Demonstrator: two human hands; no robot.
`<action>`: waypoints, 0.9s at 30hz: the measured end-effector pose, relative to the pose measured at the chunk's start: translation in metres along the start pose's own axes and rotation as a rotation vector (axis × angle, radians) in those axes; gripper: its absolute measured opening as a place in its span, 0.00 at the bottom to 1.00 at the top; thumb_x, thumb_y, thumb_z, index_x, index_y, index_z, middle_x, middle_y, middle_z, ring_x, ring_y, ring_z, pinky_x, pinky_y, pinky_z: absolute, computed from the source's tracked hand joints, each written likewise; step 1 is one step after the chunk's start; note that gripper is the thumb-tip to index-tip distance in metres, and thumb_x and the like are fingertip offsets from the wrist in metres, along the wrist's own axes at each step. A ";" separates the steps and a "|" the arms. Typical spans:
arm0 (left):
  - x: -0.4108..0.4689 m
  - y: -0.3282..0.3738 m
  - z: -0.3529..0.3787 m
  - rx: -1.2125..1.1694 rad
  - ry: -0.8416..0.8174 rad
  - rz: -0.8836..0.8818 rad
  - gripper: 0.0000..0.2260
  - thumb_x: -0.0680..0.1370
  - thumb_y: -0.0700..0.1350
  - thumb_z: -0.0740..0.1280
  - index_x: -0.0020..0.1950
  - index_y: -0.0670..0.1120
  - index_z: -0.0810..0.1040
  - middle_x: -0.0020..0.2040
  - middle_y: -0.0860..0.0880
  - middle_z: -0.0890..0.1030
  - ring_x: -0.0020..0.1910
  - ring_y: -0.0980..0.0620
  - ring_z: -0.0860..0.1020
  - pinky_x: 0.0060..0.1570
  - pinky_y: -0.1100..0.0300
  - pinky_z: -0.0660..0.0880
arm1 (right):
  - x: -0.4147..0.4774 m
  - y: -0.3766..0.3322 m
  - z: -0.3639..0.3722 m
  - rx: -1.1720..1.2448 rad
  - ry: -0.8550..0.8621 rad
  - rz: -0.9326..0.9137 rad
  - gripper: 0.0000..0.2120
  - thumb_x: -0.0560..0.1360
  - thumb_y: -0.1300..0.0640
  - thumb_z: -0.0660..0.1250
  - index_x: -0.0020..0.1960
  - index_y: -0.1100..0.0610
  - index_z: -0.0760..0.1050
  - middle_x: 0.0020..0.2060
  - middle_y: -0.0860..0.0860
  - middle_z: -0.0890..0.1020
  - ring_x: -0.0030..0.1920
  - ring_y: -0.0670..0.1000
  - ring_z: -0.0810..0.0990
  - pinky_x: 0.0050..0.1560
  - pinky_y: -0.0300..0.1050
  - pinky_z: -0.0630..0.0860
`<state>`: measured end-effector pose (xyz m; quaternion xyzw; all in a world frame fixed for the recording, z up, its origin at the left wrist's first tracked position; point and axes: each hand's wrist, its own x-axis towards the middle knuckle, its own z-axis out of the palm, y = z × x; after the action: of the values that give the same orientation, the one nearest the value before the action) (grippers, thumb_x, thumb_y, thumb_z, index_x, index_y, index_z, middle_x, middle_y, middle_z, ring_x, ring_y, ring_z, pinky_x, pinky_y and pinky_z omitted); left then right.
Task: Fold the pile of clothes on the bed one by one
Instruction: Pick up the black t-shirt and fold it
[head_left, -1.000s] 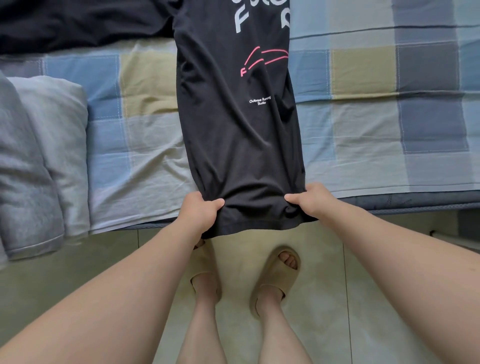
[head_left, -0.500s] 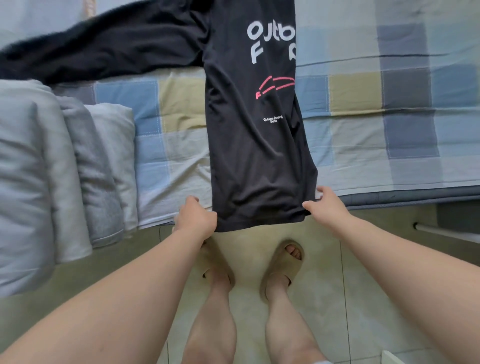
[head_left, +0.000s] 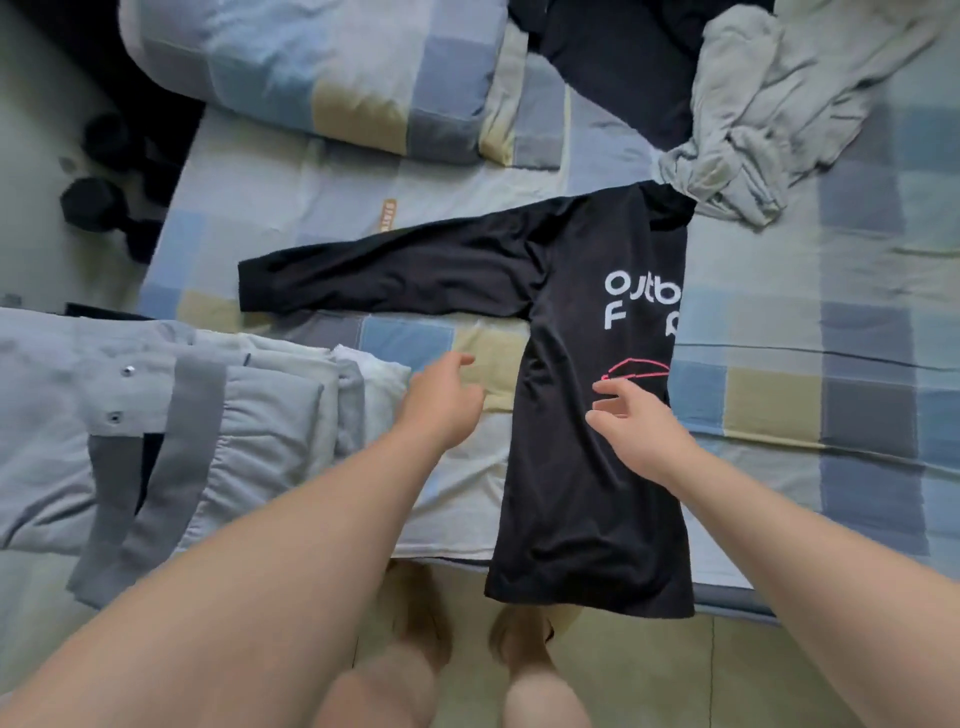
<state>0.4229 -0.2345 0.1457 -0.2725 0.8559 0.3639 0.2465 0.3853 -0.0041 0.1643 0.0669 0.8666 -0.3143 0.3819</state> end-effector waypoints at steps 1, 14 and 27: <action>0.014 0.002 -0.015 0.048 0.011 0.010 0.21 0.80 0.48 0.63 0.73 0.52 0.70 0.71 0.49 0.75 0.69 0.44 0.72 0.67 0.48 0.70 | 0.006 -0.015 0.003 -0.007 -0.012 -0.027 0.21 0.80 0.51 0.64 0.72 0.48 0.70 0.62 0.46 0.80 0.60 0.49 0.77 0.53 0.44 0.72; 0.243 -0.153 -0.226 0.403 0.004 -0.148 0.28 0.76 0.52 0.69 0.74 0.50 0.66 0.70 0.44 0.73 0.70 0.39 0.68 0.65 0.47 0.70 | 0.185 -0.202 0.176 0.076 -0.067 -0.109 0.19 0.81 0.54 0.64 0.72 0.46 0.71 0.61 0.47 0.80 0.56 0.52 0.80 0.43 0.42 0.75; 0.332 -0.238 -0.220 0.449 -0.016 -0.065 0.15 0.77 0.57 0.71 0.56 0.49 0.76 0.56 0.45 0.81 0.55 0.41 0.77 0.50 0.53 0.69 | 0.302 -0.244 0.278 -0.660 -0.181 -0.260 0.33 0.82 0.44 0.56 0.81 0.38 0.41 0.81 0.46 0.36 0.81 0.52 0.37 0.78 0.61 0.38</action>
<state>0.2850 -0.6358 -0.0412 -0.2352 0.9043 0.1585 0.3193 0.2592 -0.4008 -0.0695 -0.1985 0.8854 -0.0683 0.4148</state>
